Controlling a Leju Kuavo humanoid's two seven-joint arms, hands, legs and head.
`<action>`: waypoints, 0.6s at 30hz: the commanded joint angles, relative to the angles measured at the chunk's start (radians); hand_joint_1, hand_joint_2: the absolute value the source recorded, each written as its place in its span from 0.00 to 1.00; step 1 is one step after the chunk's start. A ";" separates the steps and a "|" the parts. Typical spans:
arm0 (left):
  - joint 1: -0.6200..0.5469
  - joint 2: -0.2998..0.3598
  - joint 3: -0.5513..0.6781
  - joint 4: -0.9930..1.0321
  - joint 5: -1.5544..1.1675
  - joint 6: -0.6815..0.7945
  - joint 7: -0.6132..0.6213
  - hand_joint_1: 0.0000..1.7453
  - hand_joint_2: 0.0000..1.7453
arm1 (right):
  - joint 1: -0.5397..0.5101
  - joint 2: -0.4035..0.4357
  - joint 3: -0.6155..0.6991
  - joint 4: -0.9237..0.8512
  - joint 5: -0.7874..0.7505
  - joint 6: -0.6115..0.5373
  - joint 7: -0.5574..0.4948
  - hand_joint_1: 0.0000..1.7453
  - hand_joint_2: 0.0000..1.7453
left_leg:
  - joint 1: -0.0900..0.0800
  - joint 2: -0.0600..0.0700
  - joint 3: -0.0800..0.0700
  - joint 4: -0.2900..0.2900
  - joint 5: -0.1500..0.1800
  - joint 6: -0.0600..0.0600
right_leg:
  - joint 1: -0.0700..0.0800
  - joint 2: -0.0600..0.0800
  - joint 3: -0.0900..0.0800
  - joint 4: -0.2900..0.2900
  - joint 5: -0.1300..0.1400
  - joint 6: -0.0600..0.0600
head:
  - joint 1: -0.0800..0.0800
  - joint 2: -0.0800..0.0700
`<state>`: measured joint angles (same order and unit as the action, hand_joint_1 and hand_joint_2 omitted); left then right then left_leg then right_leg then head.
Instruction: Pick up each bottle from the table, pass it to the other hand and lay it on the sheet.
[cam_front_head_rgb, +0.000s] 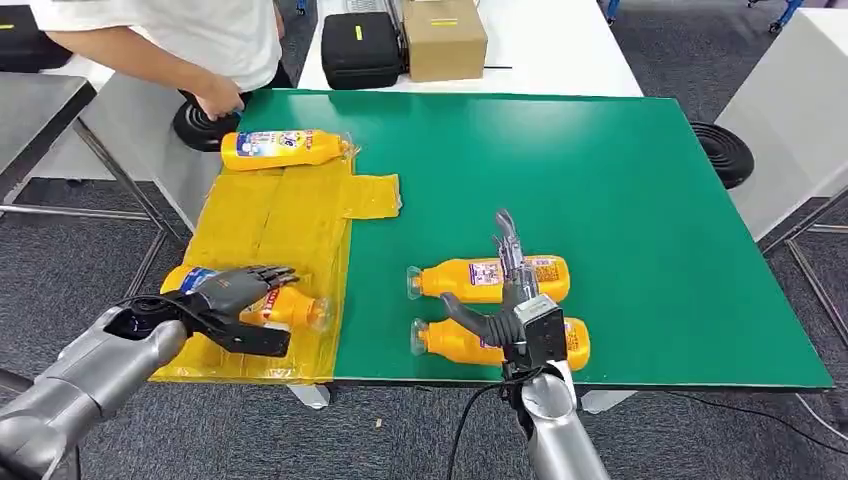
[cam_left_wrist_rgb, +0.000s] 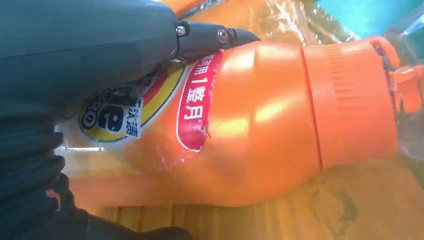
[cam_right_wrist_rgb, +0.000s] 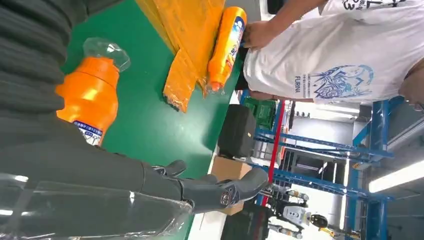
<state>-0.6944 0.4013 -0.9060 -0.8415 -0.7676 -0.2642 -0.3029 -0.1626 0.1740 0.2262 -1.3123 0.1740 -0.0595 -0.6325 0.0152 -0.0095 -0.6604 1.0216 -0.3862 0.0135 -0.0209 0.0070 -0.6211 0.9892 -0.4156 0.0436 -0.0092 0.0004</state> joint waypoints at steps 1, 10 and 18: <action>-0.082 0.111 -0.087 -0.116 0.058 -0.080 -0.004 0.00 1.00 | -0.012 -0.013 -0.011 0.046 -0.012 0.001 -0.009 0.00 1.00 | 0.002 0.002 0.003 0.001 -0.003 0.000 | 0.002 0.000 0.004 0.000 -0.002 -0.003 | 0.000 0.000; -0.076 0.114 -0.090 -0.137 0.058 -0.067 0.006 0.00 1.00 | -0.022 -0.013 -0.009 0.058 -0.014 0.004 -0.010 0.00 1.00 | 0.001 0.002 0.002 0.001 -0.002 0.000 | 0.001 0.000 0.002 0.000 -0.002 -0.002 | 0.000 0.000; -0.041 0.172 -0.078 -0.252 0.070 -0.036 0.040 0.00 1.00 | -0.049 -0.009 0.002 0.082 -0.022 0.011 -0.009 0.00 1.00 | 0.001 0.002 0.001 0.000 -0.002 0.000 | 0.001 0.001 0.001 0.000 -0.002 -0.002 | 0.000 0.000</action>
<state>-0.7243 0.5215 -0.9487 -0.9995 -0.7011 -0.3258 -0.2956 -0.1589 0.1740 0.2255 -1.3081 0.1591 -0.0557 -0.6428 0.0155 -0.0090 -0.6635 1.0217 -0.3861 0.0133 -0.0209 0.0073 -0.6240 0.9894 -0.4156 0.0436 -0.0095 0.0004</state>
